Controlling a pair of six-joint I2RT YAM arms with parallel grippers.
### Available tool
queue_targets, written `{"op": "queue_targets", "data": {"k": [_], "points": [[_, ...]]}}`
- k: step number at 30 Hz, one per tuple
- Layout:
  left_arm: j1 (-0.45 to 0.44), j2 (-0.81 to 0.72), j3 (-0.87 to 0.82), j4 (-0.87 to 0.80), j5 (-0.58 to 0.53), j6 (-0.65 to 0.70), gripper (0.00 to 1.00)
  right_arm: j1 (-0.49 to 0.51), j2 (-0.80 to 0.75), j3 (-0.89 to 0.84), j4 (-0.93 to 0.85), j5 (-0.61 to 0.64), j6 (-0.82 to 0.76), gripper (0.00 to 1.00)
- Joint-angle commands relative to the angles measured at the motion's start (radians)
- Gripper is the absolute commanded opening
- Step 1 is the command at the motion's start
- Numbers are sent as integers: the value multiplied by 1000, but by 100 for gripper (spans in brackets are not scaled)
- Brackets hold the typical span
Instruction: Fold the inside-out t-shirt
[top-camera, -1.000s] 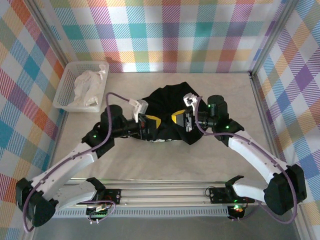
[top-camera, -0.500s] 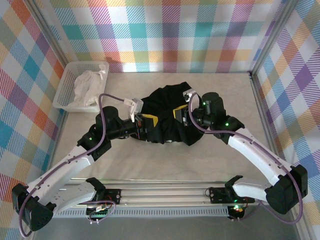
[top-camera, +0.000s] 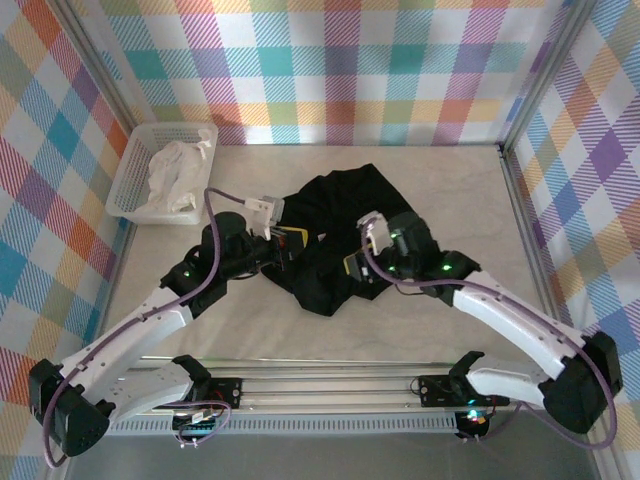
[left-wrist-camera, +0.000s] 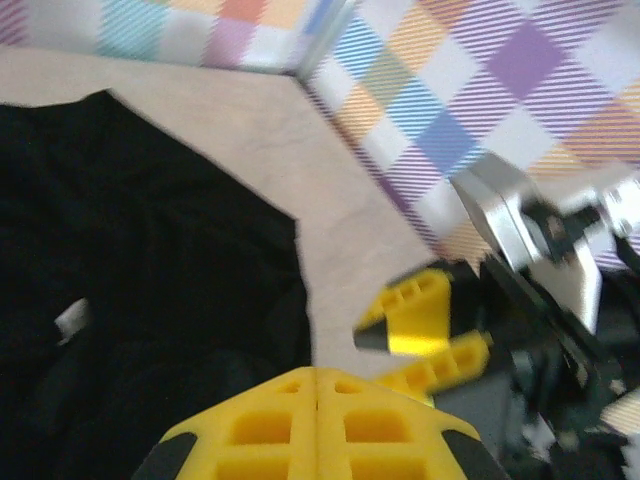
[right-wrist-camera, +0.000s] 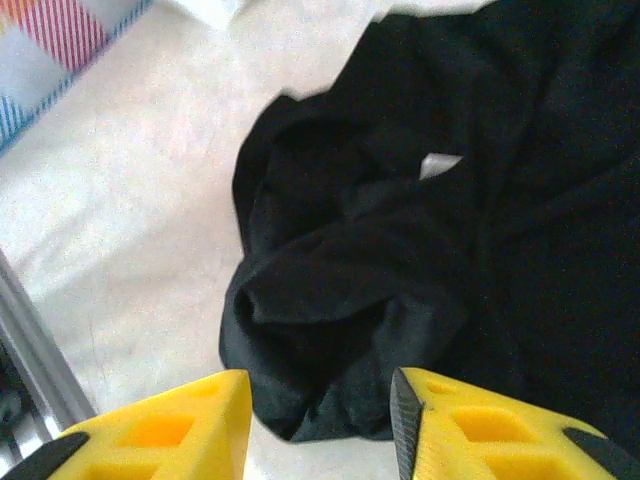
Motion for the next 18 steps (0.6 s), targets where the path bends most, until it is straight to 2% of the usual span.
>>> {"op": "queue_targets", "data": {"k": [1, 6, 10, 13, 15, 18], "points": [[-5, 1, -36, -100, -177, -24, 0, 53, 120, -46, 44, 39, 62, 44], [-5, 12, -69, -128, -184, -33, 0, 55, 275, -53, 140, 131, 88, 45], [-6, 15, -115, -111, -175, -50, 0, 55, 365, -39, 197, 132, 81, 44], [-6, 22, -142, -100, -164, -68, 1, 55, 387, -17, 184, 125, 74, 31], [-8, 29, -157, -84, -150, -78, 3, 53, 360, -18, 168, 127, 65, 16], [-13, 57, -186, -30, -102, -92, 10, 54, 272, -17, 115, 123, 46, 5]]}}
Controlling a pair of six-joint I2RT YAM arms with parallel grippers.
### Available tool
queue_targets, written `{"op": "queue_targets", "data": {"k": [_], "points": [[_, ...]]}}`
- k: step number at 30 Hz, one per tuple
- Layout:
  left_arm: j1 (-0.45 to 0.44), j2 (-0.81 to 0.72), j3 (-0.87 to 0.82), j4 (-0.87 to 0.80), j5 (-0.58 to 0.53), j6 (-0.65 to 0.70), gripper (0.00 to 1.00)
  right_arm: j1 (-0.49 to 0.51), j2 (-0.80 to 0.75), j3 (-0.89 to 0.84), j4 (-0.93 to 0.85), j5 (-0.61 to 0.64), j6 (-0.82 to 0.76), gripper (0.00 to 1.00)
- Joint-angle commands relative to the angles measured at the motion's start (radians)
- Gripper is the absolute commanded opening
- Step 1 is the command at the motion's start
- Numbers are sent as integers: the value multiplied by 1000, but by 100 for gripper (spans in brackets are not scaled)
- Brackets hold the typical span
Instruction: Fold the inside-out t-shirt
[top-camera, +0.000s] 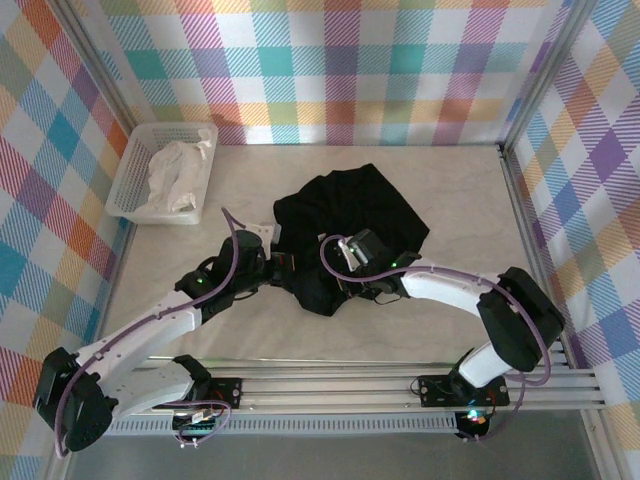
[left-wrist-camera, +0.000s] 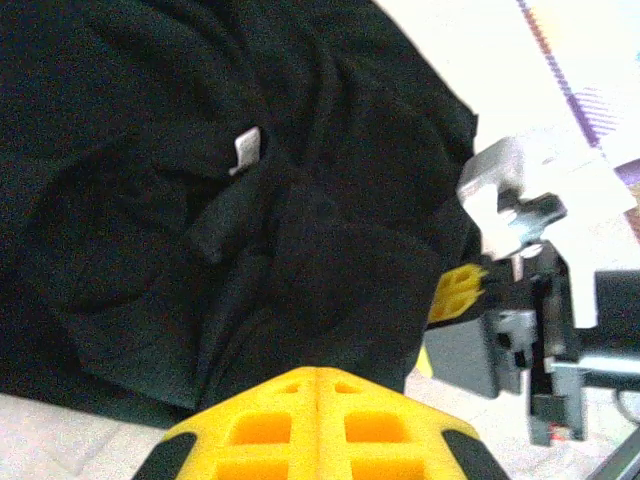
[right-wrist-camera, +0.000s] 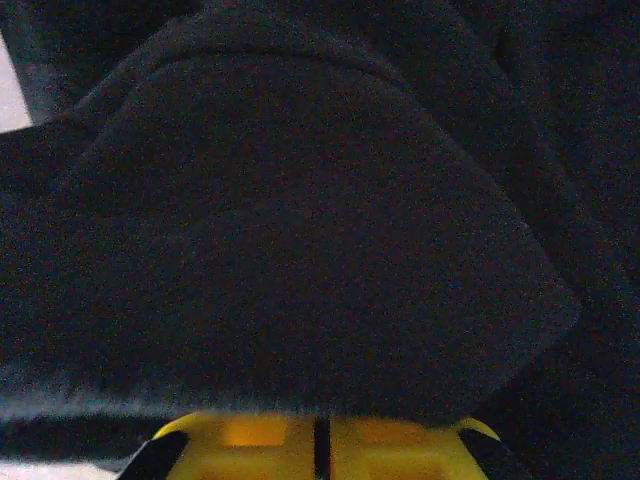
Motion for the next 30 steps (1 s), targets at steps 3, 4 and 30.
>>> {"op": "queue_targets", "data": {"k": [3, 4, 30], "points": [[-40, 95, -42, 158, 126, -40, 30, -5, -193, 28, -69, -36, -38, 0], [-56, 129, -44, 195, 156, -46, 38, -10, -223, 28, -76, -59, -37, 0], [83, -99, -159, 657, 415, -2, 0, -244, -324, 142, -38, -510, -4, 0]]}}
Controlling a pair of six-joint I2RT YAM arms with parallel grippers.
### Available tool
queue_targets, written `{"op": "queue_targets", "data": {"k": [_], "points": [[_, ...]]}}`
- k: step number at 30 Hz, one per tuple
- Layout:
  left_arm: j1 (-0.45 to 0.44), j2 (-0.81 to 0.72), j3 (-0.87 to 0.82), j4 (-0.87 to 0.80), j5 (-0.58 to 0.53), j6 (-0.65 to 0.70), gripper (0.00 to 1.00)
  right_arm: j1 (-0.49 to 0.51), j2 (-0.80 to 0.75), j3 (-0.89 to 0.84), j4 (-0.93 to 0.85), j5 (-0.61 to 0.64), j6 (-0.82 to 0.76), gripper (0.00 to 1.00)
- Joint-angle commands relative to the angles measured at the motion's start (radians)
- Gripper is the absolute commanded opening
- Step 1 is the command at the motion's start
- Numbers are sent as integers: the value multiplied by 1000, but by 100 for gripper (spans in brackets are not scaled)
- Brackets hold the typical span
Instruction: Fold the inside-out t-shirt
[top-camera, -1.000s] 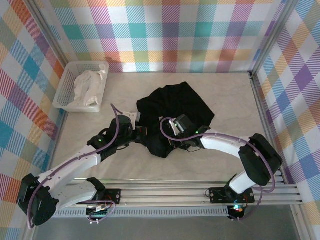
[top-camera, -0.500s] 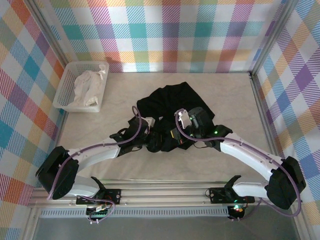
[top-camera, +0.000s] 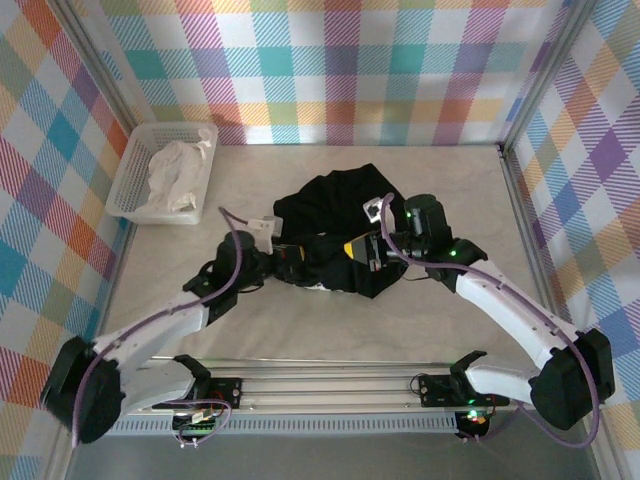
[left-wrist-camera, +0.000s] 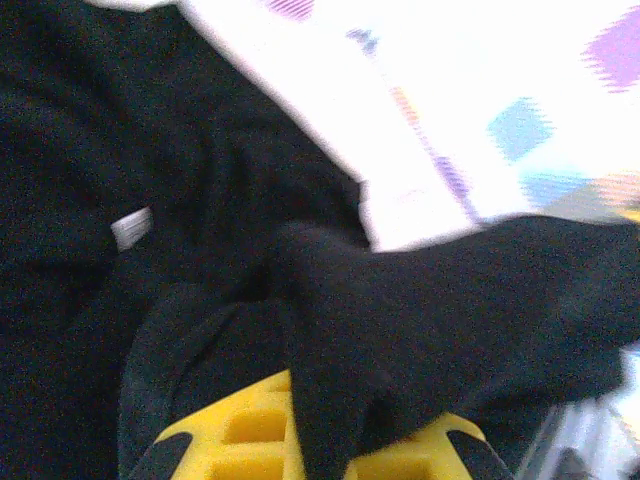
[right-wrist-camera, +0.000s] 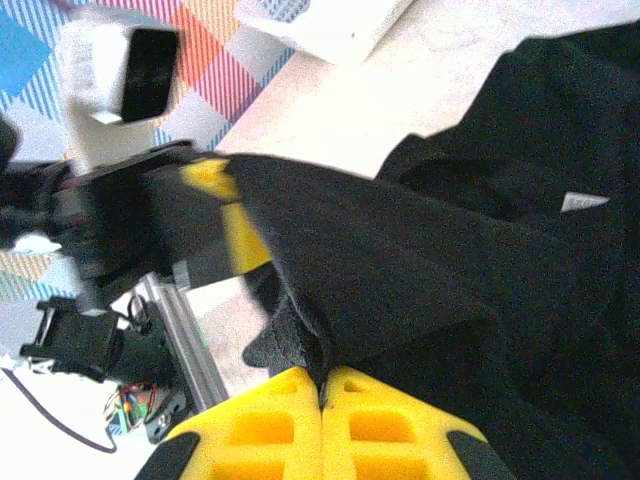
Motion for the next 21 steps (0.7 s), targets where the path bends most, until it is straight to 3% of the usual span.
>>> {"op": "queue_targets", "data": {"k": [1, 5, 9, 14, 21], "points": [[10, -112, -17, 222, 228, 29, 0, -7, 18, 38, 13, 3, -16, 0], [10, -147, 3, 294, 360, 24, 0, -7, 10, 25, 42, -43, -90, 4], [10, -145, 25, 322, 412, 23, 0, -7, -41, -18, 61, -53, -195, 8], [11, -125, 51, 302, 410, 19, 0, -3, -93, -67, 68, -103, -284, 26], [11, -119, 100, 154, 347, 11, 0, 84, -226, -149, 107, 136, -458, 44]]}}
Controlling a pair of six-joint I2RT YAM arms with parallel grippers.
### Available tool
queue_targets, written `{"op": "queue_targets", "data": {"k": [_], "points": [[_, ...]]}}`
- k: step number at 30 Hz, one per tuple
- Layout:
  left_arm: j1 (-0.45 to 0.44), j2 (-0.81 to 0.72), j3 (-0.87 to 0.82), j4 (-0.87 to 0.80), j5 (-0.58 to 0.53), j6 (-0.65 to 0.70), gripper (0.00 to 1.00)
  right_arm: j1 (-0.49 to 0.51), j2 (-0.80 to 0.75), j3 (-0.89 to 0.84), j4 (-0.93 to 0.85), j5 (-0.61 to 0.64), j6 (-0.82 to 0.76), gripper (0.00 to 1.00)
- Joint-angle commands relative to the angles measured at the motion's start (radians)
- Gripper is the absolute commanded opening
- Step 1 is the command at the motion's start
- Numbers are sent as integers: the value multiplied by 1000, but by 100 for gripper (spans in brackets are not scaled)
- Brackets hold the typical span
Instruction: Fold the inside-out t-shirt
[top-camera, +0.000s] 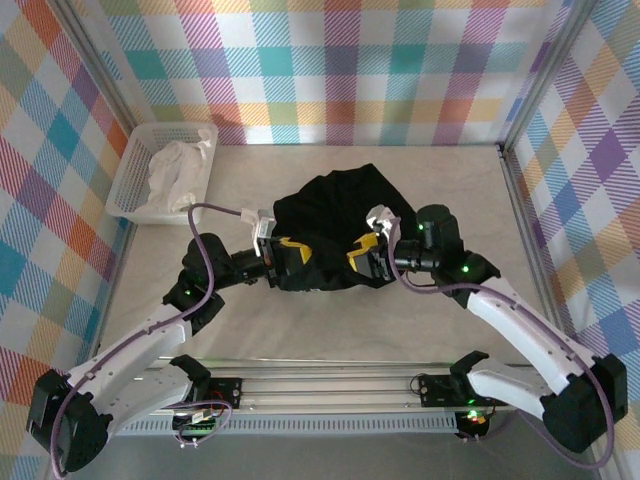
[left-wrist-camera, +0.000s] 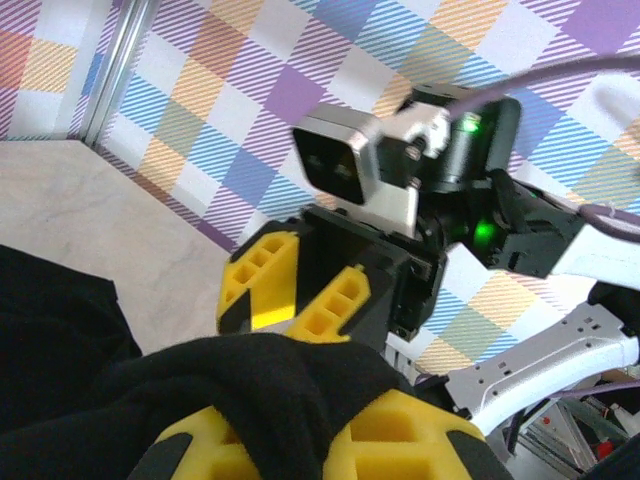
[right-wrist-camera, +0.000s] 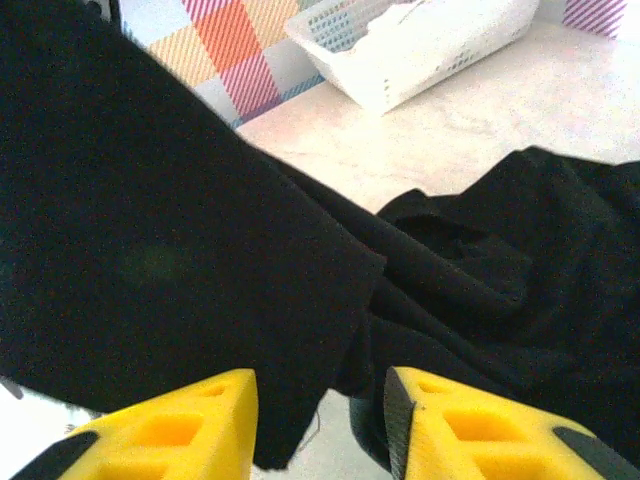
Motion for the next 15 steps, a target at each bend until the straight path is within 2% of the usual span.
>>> {"op": "queue_targets", "data": {"k": [1, 8, 15], "points": [[8, -7, 49, -46, -10, 6, 0, 75, -61, -38, 70, 152, -165, 46], [8, -6, 66, -107, -23, 9, 0, 187, -32, -49, 145, 230, -259, 59], [9, -8, 69, -135, -41, 15, 0, 216, 31, -13, 196, 211, -270, 57]]}}
